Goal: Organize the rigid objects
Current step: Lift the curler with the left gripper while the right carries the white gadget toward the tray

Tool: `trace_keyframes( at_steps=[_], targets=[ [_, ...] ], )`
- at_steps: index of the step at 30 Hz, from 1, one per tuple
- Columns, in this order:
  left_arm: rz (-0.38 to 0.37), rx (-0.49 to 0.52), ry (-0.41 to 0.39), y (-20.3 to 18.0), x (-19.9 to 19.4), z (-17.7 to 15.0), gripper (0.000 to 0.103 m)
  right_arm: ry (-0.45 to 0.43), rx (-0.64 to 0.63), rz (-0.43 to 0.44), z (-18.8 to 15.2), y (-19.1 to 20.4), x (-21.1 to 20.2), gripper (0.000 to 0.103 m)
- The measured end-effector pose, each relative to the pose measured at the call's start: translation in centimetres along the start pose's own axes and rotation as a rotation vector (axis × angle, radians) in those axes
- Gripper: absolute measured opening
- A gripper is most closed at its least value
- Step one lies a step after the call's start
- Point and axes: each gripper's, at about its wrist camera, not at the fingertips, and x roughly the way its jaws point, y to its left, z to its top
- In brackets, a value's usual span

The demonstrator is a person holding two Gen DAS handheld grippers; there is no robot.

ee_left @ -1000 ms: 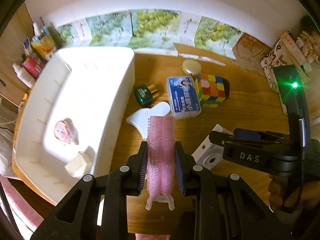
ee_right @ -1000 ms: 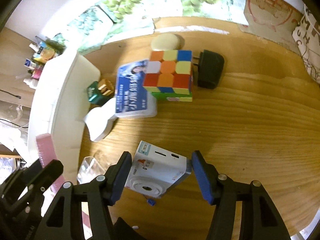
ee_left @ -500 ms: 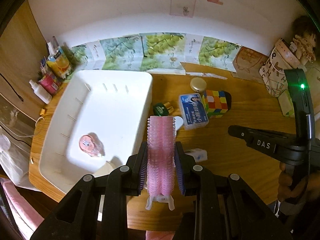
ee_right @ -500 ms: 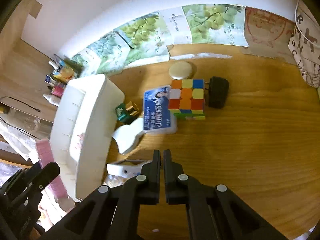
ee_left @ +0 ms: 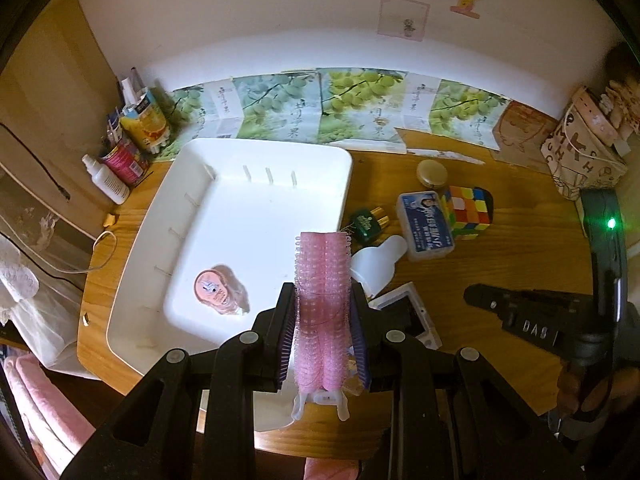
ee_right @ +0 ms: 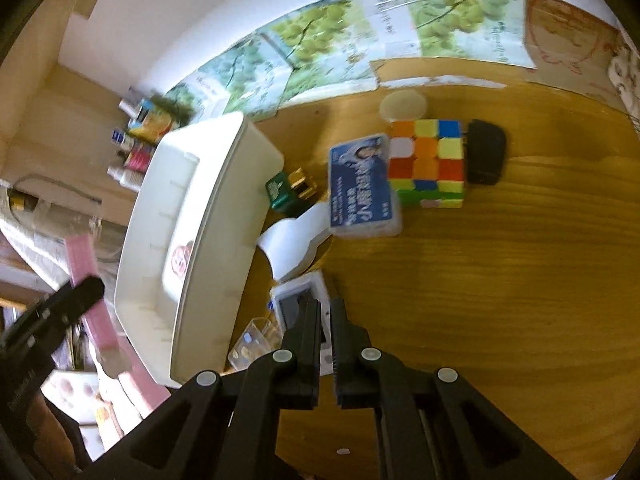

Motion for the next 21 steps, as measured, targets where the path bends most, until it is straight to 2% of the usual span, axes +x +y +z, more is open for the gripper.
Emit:
trace_keyframes(
  at_steps=[1, 5, 11, 16, 21],
  targets=[
    [0.003, -0.004, 0.002, 0.1, 0.0, 0.0, 0.027, 0.009, -0.013, 0.002, -0.1, 0.1, 0.3, 0.01],
    [0.012, -0.023, 0.008, 0.6, 0.0, -0.3, 0.027, 0.051, -0.058, -0.007, -0.7, 0.7, 1.7, 0.038],
    [0.025, -0.052, 0.016, 1.4, 0.0, -0.8, 0.027, 0.137, -0.112, -0.02, -1.8, 1.7, 4.5, 0.06],
    [0.039, -0.076, 0.027, 2.2, 0.1, -1.2, 0.027, 0.186, -0.13, -0.042, -2.1, 2.3, 6.5, 0.069],
    [0.055, -0.103, 0.039, 3.4, 0.2, -1.6, 0.027, 0.22, -0.108, -0.087, -2.0, 2.3, 8.3, 0.07]
  ],
)
